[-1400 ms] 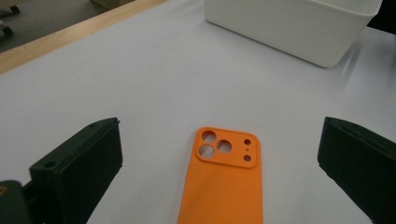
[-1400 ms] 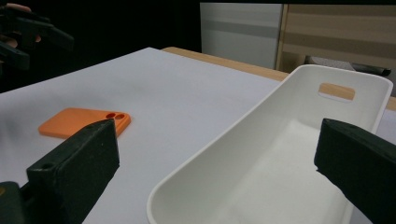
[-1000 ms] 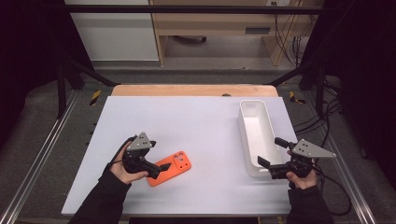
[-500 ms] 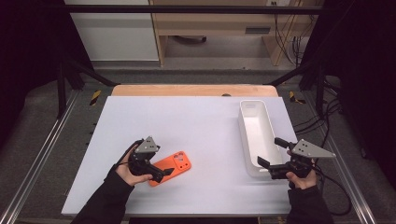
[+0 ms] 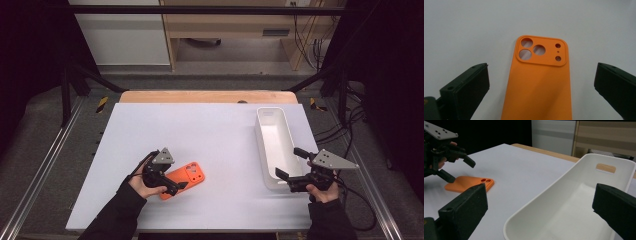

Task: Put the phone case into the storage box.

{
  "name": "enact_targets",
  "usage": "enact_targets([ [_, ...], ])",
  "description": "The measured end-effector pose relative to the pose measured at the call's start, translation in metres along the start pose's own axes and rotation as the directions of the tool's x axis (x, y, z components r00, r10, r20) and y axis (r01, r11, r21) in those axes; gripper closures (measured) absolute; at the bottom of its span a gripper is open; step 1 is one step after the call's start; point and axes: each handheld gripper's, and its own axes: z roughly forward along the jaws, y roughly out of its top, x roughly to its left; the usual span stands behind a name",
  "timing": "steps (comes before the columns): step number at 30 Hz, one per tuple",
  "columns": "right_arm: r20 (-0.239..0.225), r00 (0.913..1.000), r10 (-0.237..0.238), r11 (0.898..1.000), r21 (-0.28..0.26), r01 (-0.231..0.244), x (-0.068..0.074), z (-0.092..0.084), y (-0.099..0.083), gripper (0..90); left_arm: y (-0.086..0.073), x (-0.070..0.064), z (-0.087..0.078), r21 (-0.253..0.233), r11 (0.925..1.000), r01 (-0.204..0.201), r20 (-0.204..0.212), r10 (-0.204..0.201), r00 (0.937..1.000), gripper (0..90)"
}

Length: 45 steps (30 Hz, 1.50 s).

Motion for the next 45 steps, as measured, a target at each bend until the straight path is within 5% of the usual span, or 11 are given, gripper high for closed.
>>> enact_targets([
  [22,0.001,1.0,0.002,1.0,0.006,-0.002,0.0,0.001,0.0,0.4,-0.006,0.001,0.021,0.121,0.9926,-0.009,0.017,0.007,0.9998,1.1],
  [45,0.001,1.0,0.005,1.0,0.007,-0.005,0.0,0.001,0.0,0.4,-0.004,0.001,0.025,0.229,0.9698,-0.085,0.022,0.083,0.9963,14.9],
])
